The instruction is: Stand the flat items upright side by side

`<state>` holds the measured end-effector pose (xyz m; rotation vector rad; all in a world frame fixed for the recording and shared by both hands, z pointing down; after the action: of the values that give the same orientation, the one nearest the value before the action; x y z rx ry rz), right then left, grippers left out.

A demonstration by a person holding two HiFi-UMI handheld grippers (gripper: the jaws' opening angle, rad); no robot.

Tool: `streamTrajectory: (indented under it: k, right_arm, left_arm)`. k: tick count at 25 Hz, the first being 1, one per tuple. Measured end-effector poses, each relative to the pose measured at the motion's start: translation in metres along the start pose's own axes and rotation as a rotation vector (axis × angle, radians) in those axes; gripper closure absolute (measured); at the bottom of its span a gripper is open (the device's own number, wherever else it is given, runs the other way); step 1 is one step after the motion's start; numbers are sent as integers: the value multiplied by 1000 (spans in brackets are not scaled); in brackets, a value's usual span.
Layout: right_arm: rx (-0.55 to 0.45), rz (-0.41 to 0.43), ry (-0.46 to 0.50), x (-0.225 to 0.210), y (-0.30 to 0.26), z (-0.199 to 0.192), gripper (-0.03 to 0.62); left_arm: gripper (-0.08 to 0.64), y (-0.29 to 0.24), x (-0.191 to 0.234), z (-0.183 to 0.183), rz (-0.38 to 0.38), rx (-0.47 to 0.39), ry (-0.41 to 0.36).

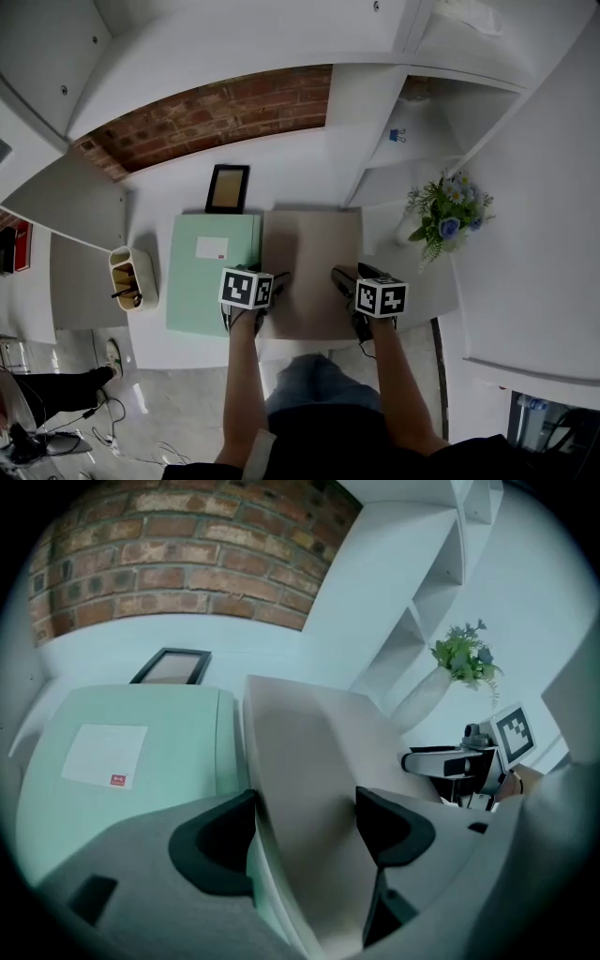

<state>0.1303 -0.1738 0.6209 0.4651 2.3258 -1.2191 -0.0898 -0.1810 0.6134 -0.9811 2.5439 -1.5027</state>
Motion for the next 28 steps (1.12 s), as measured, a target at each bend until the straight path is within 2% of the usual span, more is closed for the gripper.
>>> streamTrajectory:
  k: [7,15,23,28]
  right_arm:
    - [7,22,-36,-3,-5,6,299]
    - [-51,30,-6,-2,2,5,304]
    - [-237,94,120,22,31,19,308]
    - [-382,111,241,45,56,31,310]
  left_arm:
    - [252,-5,5,6,-22,-10,30]
    - [252,0,-2,7,26,-78,28]
    - [253,35,-16,24,118,-229,-43]
    - [253,66,-28,41,193,-361,-129]
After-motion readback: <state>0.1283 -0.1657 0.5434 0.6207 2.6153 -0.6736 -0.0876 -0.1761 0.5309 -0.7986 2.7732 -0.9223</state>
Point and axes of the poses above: the fingertips, and each gripper's own axes: y backward along the fingers, x to its left, z out of its top, the point moved 5 cm from there along y, backward along the fingers, and after that the axes turned 11 degrees about -y, right-handed, at the moved point
